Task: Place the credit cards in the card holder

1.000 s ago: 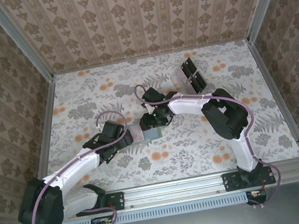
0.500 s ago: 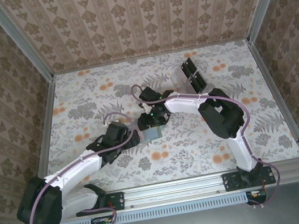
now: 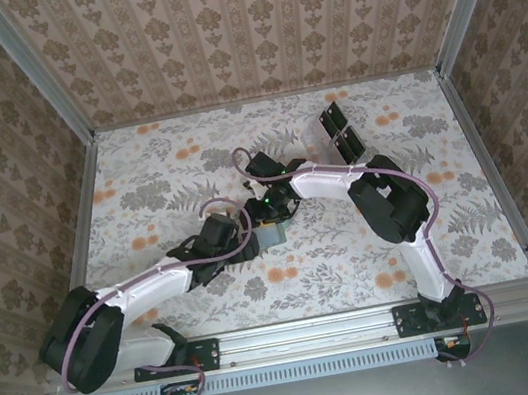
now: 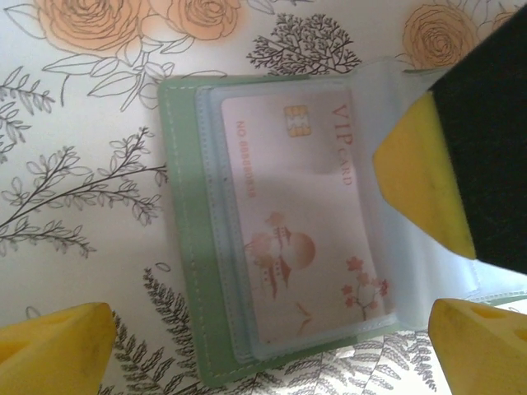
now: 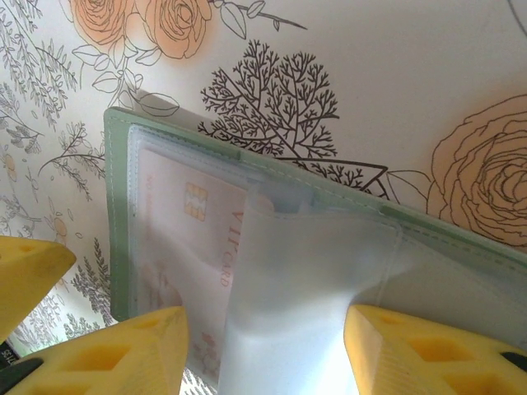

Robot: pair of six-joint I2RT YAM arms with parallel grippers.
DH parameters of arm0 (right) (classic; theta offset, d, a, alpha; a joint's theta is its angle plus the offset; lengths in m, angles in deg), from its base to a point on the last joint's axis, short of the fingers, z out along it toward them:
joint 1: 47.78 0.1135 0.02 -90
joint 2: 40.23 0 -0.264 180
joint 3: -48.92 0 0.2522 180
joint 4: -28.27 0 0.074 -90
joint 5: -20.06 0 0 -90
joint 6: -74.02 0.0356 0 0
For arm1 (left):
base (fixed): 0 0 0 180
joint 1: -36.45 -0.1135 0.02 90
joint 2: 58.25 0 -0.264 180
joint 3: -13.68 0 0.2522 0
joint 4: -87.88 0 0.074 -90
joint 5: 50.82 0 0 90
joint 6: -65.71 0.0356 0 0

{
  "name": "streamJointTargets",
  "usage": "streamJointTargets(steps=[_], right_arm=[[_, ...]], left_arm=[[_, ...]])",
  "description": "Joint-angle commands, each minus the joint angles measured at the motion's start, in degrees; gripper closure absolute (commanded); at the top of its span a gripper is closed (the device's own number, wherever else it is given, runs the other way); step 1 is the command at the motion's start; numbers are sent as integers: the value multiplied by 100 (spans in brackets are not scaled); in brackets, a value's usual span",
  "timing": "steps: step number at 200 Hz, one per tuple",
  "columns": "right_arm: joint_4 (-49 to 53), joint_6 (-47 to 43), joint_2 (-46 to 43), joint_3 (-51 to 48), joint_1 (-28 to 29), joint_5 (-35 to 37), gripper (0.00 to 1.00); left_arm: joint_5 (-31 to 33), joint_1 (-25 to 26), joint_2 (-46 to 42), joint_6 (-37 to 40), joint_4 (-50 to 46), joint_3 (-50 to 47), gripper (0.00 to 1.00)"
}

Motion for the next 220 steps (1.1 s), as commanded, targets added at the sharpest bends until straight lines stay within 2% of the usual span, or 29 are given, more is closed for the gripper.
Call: streamJointTargets(steps=[1,50,138,220], right_arm=[[122,79,319,-162,7,-33,44],[45,98,289,-247,-3,-63,44],[-89,184,125,-331,-71,-165,44],[-564,549,-1079,-965,-345,24,43]], left_arm=[[9,82,112,166,224,234,0],[82,135,427,178,256,377,0],[571,204,950,45,56,441,0],[598,215,1095,-154,17,402,0]])
